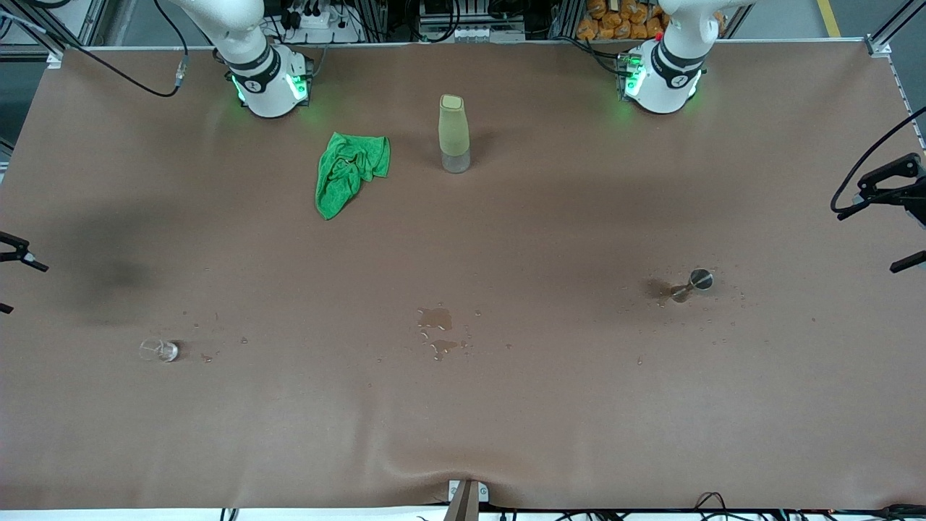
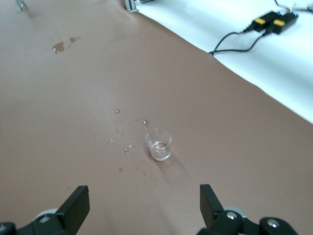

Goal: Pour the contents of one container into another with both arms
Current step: 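Lower the left gripper to the steel jigger while the right gripper reaches the beaker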

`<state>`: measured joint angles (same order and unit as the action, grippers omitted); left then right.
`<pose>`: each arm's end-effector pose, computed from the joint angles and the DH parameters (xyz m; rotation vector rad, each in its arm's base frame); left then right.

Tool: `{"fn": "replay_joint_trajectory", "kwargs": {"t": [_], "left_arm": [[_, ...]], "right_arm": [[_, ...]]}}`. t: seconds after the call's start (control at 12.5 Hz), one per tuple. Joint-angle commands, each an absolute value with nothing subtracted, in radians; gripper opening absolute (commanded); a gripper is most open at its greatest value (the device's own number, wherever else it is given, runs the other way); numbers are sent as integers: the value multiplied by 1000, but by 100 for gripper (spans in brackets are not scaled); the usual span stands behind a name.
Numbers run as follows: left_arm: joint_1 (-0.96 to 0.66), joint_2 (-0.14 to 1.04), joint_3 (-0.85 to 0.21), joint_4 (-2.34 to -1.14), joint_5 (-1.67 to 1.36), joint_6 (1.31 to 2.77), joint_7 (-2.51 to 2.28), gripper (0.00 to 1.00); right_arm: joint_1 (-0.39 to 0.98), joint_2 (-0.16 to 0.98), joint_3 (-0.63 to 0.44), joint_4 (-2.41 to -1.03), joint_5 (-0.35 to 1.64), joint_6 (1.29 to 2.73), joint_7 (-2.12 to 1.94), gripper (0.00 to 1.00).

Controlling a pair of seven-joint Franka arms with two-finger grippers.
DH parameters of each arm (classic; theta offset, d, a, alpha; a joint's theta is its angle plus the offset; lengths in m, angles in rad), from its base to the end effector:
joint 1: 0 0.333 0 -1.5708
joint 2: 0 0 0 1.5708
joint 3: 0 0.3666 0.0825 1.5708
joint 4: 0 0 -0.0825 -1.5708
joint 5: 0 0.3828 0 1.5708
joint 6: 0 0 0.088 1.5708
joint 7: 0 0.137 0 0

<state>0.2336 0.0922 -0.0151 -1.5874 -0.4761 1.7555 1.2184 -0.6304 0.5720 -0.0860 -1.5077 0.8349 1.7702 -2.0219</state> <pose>0.6023 0.0785 0.6141 2.4930 -1.2488 0.5216 0.5932 -0.3874 0.3555 -2.2504 -1.2396 -0.8994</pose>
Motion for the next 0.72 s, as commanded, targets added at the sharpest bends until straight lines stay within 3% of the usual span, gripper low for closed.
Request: {"fn": "replay_joint_trajectory", "kwargs": {"t": [0.0,0.24,0.64], "left_arm": [[284,89,-20,-1653,-579,1756,1357,100],[334,112,-20,-1715,-666,1755,1515,100],[429,153,-20,-1865,-799,1755,1820,100]], "right_arm": [[-670,629,-67,-1499,909,1743,-2167,100],[-686,708,-67,-1513,986,1735,-2192,100],[-666,716,-64,-1509,986,1733,-2197,100]]}}
